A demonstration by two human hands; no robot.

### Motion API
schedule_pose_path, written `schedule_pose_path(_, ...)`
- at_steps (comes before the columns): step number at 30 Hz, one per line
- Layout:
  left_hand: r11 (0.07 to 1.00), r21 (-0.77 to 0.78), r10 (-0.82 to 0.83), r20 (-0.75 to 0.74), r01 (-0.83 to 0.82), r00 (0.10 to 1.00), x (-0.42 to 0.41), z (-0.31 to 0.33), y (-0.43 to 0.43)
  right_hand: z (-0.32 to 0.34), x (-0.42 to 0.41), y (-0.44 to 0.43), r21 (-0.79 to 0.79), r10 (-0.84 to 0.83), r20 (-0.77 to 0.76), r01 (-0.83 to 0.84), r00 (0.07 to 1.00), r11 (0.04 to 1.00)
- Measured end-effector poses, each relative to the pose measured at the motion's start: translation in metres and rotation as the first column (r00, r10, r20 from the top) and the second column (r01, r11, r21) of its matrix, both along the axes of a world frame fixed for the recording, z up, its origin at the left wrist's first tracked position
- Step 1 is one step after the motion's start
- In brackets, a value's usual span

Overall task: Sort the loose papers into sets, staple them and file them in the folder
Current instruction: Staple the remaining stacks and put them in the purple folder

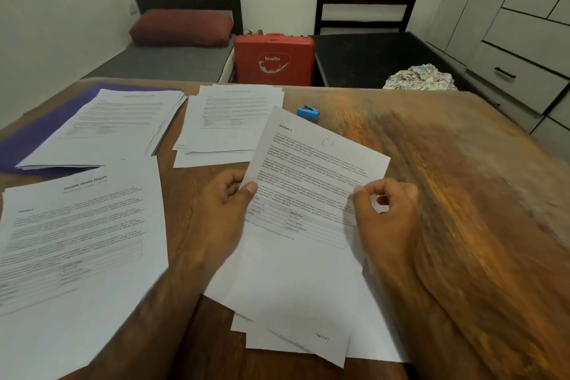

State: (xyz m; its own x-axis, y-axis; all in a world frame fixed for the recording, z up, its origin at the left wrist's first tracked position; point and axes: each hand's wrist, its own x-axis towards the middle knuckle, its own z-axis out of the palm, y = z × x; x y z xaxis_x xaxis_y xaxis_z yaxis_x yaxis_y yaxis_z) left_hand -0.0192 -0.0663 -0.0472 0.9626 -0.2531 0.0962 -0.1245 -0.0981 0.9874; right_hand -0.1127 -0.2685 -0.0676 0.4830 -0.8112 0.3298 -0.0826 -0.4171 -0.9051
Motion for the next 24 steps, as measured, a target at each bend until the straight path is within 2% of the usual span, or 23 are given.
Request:
schedule_pose_path(8,1.0,0.016,0.006,-0.029,-0.006,1.0,-0.003,0.006,0.0,-0.001,0.002,-0.003,0.044,-0.003,0.005,0.003,1.0,0.999)
schedule_pose_path(12,0.995,-0.084,0.042,-0.109,-0.051,0.993,0.001,0.014,0.002,0.009,0.001,0.001,0.023,0.006,0.063,-0.007,0.998,1.0)
schedule_pose_path(14,0.983,-0.147,0.08,-0.179,-0.107,0.981,0.006,0.022,0.008,0.024,-0.001,0.003,0.102,0.113,0.108,-0.125,0.988,0.987)
schedule_pose_path(15,0.976,-0.176,0.089,-0.209,-0.127,0.974,0.008,0.027,0.013,0.033,-0.002,0.005,0.161,0.214,0.136,-0.234,0.967,0.959)
schedule_pose_path(18,0.962,-0.23,0.078,-0.283,-0.146,0.956,0.009,0.044,0.032,0.052,0.001,0.016,0.27,0.491,0.156,-0.515,0.857,0.813)
schedule_pose_path(22,0.972,-0.173,0.109,-0.283,-0.162,0.953,0.006,0.07,0.07,0.065,0.016,0.038,0.334,0.573,0.085,-0.565,0.815,0.754)
schedule_pose_path(24,0.972,-0.001,0.227,-0.223,-0.233,0.948,-0.001,0.082,0.1,0.07,0.023,0.048,0.366,0.587,0.072,-0.569,0.806,0.737)
